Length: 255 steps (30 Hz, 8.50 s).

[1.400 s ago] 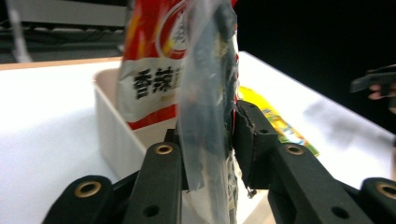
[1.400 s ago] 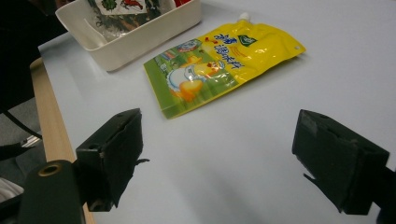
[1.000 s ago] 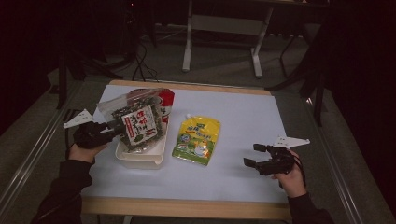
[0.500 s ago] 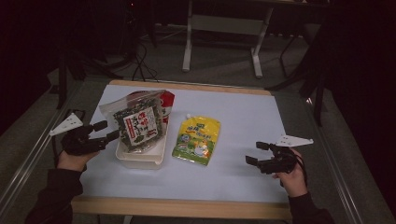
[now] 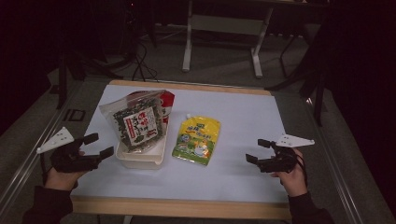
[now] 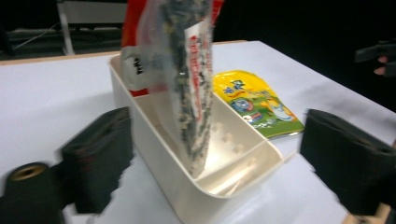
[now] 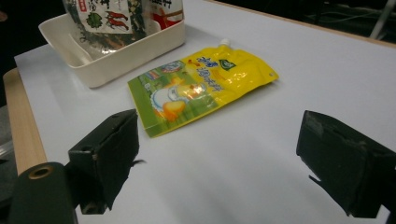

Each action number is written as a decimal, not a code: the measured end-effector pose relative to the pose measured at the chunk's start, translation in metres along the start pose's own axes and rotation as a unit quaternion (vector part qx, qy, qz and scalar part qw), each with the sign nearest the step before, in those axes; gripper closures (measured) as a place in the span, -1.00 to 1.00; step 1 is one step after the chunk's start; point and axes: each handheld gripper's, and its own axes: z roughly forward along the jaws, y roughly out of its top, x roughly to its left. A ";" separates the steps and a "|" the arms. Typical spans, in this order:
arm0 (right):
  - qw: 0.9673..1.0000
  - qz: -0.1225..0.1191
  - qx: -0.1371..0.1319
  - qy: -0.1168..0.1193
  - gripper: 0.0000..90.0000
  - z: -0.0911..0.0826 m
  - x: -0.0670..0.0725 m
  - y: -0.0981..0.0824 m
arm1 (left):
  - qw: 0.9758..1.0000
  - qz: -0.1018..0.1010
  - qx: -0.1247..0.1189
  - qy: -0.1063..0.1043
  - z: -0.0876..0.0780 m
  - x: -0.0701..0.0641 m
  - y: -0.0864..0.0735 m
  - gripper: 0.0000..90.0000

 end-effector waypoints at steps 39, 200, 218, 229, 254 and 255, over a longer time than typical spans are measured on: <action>0.999 0.000 0.047 -0.003 -0.40 0.057 0.001 0.020 | 0.989 0.089 0.032 -0.112 0.110 -0.126 -0.040 -0.92; 0.978 -0.152 0.041 0.137 1.00 0.099 0.064 0.086 | 0.987 0.130 0.049 -0.084 0.143 -0.088 0.049 -0.22; 0.974 -0.178 0.004 0.139 1.00 0.078 0.067 0.127 | 0.979 0.131 0.054 -0.146 0.121 -0.124 0.019 -0.66; 0.967 -0.191 -0.013 0.171 1.00 0.090 0.085 0.146 | 0.958 0.185 0.116 -0.187 0.147 -0.159 -0.019 -0.89; 0.946 -0.197 -0.017 0.259 1.00 0.171 0.138 0.161 | 0.939 0.199 0.146 -0.241 0.171 -0.165 -0.056 -0.89; 0.945 -0.196 -0.017 0.263 1.00 0.174 0.139 0.160 | 0.938 0.201 0.146 -0.241 0.171 -0.165 -0.057 -0.89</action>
